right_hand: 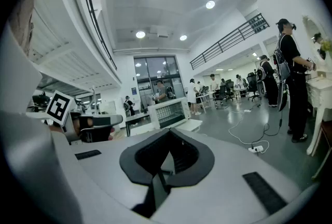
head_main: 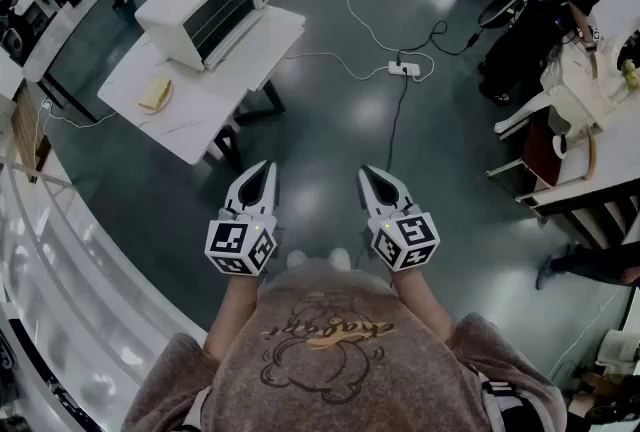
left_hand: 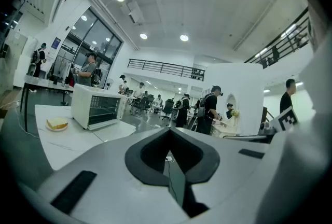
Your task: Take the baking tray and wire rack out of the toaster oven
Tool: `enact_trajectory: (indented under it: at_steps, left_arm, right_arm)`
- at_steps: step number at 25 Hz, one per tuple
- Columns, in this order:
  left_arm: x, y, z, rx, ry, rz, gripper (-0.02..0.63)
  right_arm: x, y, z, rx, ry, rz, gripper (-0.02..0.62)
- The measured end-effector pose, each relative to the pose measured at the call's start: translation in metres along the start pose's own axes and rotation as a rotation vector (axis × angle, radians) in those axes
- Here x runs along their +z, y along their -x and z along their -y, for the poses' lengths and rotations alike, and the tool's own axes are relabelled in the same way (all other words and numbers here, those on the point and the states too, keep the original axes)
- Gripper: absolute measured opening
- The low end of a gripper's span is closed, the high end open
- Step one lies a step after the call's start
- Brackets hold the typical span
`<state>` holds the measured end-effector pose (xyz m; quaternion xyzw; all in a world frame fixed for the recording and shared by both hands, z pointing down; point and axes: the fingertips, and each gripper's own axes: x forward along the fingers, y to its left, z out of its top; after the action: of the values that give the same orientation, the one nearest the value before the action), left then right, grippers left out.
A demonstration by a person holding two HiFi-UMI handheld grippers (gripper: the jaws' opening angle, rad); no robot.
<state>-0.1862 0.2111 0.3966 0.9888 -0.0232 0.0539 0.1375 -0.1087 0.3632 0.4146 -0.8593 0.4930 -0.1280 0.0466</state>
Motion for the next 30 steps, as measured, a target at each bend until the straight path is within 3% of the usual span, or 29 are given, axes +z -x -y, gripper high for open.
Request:
enact_trajectory:
  at_steps: [20, 30]
  left_arm:
    - [-0.003, -0.017, -0.048, -0.03, 0.011, -0.007, 0.003]
    - [0.013, -0.092, -0.083, 0.023, 0.005, 0.023, 0.003]
  right_arm:
    - [-0.014, -0.04, -0.004, -0.066, -0.067, 0.01, 0.0]
    - [0.0, -0.129, 0.039, -0.004, -0.074, 0.008, 0.0]
